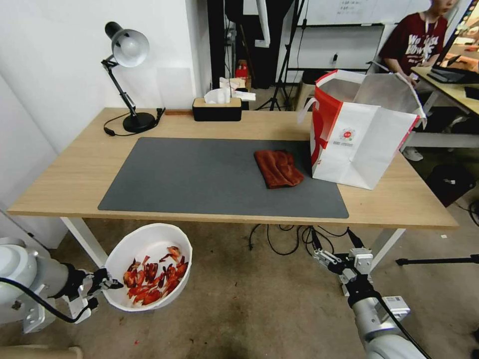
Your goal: Sweep shrimp from table into container with towel, then put container into takeout bag.
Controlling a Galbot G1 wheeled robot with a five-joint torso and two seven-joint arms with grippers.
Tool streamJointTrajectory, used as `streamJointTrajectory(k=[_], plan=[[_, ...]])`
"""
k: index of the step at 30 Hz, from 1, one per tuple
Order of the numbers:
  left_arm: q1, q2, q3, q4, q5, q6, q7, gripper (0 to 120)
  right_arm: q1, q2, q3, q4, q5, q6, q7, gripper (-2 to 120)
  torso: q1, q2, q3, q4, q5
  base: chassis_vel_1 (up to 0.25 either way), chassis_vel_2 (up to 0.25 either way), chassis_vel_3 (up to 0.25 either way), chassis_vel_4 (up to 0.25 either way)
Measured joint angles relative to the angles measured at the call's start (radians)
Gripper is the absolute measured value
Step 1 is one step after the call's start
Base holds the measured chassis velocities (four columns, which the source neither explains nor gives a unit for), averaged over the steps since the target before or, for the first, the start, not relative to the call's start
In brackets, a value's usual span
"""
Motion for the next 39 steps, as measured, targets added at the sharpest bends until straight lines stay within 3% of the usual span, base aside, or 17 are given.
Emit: streamJointTrajectory(k=[2,4,6,8,10,17,22,26,27,29,30,31,34,35,37,38,39], plan=[[0.048,0.000,-0.054,-0.021,-0.017,0.000,0.002,0,0.003,-0.001,-0.001,0.000,0.004,0.000,0.000,100,0.000,0.000,0.000,0.0002,0.0001,0.000,0.000,0.000,0.000],[0.064,0.000,-0.071,-0.028,-0.021,0.000,0.002,0,0.006,-0.001,-0.003,0.000,0.005,0.001,0.000,100,0.000,0.000,0.000,0.0004,-0.0001,0.000,0.000,0.000,0.000],[0.113,0.002,-0.134,-0.049,-0.047,0.000,0.008,0,0.015,-0.003,-0.012,-0.001,0.007,0.001,-0.001,100,0.000,0.000,0.000,0.0005,0.0001,0.000,0.000,0.000,0.000],[0.126,0.005,-0.155,-0.055,-0.056,0.000,0.011,0,0.018,-0.003,-0.015,-0.002,0.008,0.001,-0.001,100,0.000,0.000,0.000,0.0005,0.0000,0.000,0.000,0.000,0.000],[0.152,0.017,-0.210,-0.074,-0.090,0.000,0.021,0,0.022,-0.004,-0.024,-0.006,0.010,0.001,-0.002,100,0.000,0.000,0.000,0.0005,0.0002,0.000,0.000,0.000,0.000],[0.140,0.058,-0.280,-0.104,-0.182,0.000,0.070,0,0.026,-0.010,-0.032,-0.014,0.011,0.000,-0.004,100,0.000,0.000,0.000,0.0002,0.0001,0.000,0.000,0.000,0.000],[0.092,0.081,-0.281,-0.104,-0.238,0.000,0.089,0,0.027,-0.014,-0.031,-0.016,0.011,0.000,-0.006,100,0.000,0.000,0.000,0.0002,0.0000,0.000,0.000,0.000,0.000],[-0.022,0.139,-0.235,-0.094,-0.327,0.003,0.115,0,0.024,-0.012,-0.030,-0.016,0.008,0.000,-0.009,100,0.000,0.000,0.000,0.0003,0.0003,0.000,0.000,0.000,0.000],[-0.022,0.139,-0.235,-0.094,-0.327,0.003,0.115,0,0.024,-0.012,-0.030,-0.016,0.008,0.000,-0.009,100,0.000,0.000,0.000,0.0003,0.0003,0.000,0.000,0.000,0.000],[-0.098,0.178,-0.180,-0.078,-0.369,0.018,0.122,0,0.022,-0.009,-0.030,-0.016,0.006,0.000,-0.010,100,0.000,0.000,0.000,0.0004,0.0001,0.000,0.000,0.000,0.000],[-0.197,0.211,-0.094,-0.059,-0.398,0.031,0.127,0,0.020,-0.005,-0.030,-0.016,0.004,-0.001,-0.011,100,0.000,0.000,0.000,0.0003,0.0002,0.000,0.000,0.000,0.000],[-0.197,0.211,-0.094,-0.059,-0.398,0.031,0.127,0,0.020,-0.005,-0.030,-0.016,0.004,-0.001,-0.011,100,0.000,0.000,0.000,0.0003,0.0002,0.000,0.000,0.000,0.000],[-0.372,0.265,0.044,-0.027,-0.440,0.063,0.125,0,0.016,0.003,-0.030,-0.016,-0.004,-0.001,-0.012,100,0.000,0.000,0.000,-0.0007,-0.0005,0.000,0.000,0.000,0.000],[-0.372,0.265,0.044,-0.027,-0.440,0.063,0.125,0,0.016,0.003,-0.030,-0.016,-0.004,-0.001,-0.012,100,0.000,0.000,0.000,-0.0007,-0.0005,0.000,0.000,0.000,0.000],[-0.534,0.333,0.167,0.023,-0.494,0.127,0.078,0,0.009,0.013,-0.029,-0.016,-0.016,-0.001,-0.015,100,0.000,0.000,0.000,0.0002,0.0005,0.000,0.000,0.000,0.000],[-0.592,0.345,0.219,0.042,-0.507,0.136,0.066,0,0.006,0.016,-0.026,-0.016,-0.019,0.000,-0.016,100,0.000,0.000,0.000,0.0004,0.0005,0.000,0.000,0.000,0.000],[-0.592,0.345,0.219,0.042,-0.507,0.136,0.066,0,0.006,0.016,-0.026,-0.016,-0.019,0.000,-0.016,100,0.000,0.000,0.000,0.0004,0.0005,0.000,0.000,0.000,0.000]])
